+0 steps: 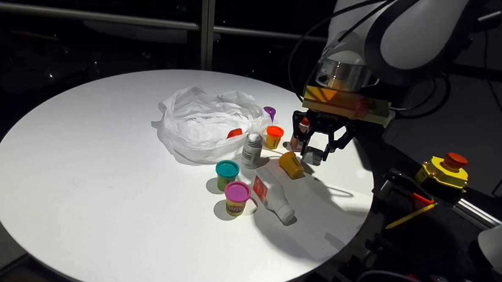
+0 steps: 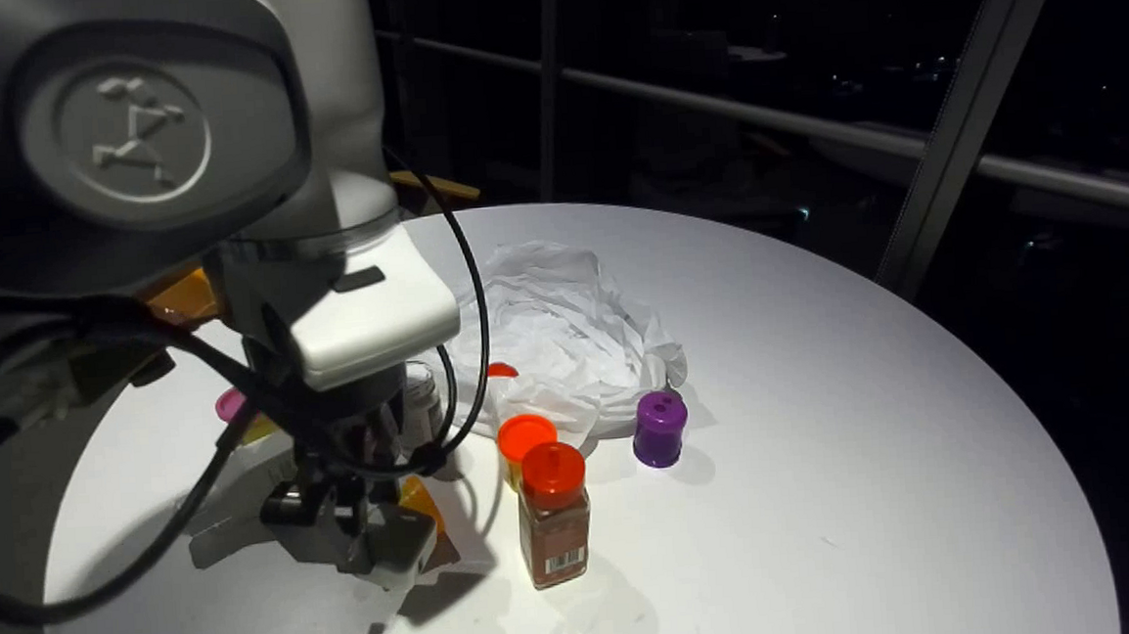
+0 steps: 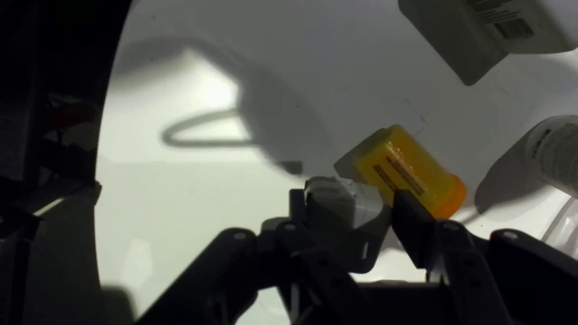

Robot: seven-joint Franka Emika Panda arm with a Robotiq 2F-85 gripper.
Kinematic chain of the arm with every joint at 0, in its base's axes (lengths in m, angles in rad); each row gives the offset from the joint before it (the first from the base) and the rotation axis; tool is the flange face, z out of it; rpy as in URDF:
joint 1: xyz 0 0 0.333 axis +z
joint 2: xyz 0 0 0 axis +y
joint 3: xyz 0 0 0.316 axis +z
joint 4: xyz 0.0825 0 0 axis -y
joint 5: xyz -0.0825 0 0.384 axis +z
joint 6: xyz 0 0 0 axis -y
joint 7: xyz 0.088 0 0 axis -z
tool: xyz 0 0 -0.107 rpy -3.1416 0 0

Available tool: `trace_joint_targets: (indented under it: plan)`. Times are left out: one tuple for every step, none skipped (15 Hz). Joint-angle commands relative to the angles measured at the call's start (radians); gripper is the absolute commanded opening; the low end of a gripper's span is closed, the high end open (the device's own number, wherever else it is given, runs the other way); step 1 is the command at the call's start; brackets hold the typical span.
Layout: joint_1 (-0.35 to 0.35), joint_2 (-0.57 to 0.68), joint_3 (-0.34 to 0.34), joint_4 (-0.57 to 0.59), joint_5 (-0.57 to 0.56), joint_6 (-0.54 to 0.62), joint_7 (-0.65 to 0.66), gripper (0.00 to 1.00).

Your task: Remove all the objects from the white plastic bag and put them on the table

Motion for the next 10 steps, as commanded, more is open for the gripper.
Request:
trace_joint_targets:
  plan:
    - [-0.036, 0.075, 0.01, 0.043, 0.083, 0.047, -0.067, 0.27]
    - [-0.044, 0.089, 0.01, 0.054, 0.104, 0.044, -0.083, 0.27]
    - [-0.045, 0.103, 0.002, 0.066, 0.113, 0.042, -0.092, 0.27]
    - [-0.045, 0.112, -0.005, 0.079, 0.122, 0.034, -0.101, 0.27]
    - [-0.048, 0.125, -0.009, 0.096, 0.132, 0.027, -0.111, 0.27]
    - [-0.048, 0.134, -0.015, 0.109, 0.136, 0.023, -0.118, 0.27]
    - [-0.046, 0.135, -0.021, 0.12, 0.137, 0.014, -0.123, 0.63]
    - [-0.039, 0.13, -0.031, 0.129, 0.131, 0.004, -0.125, 0.77]
    - [-0.036, 0.122, -0.034, 0.135, 0.129, -0.004, -0.132, 0.85]
    - [-0.028, 0.103, -0.04, 0.139, 0.119, -0.021, -0.137, 0.91]
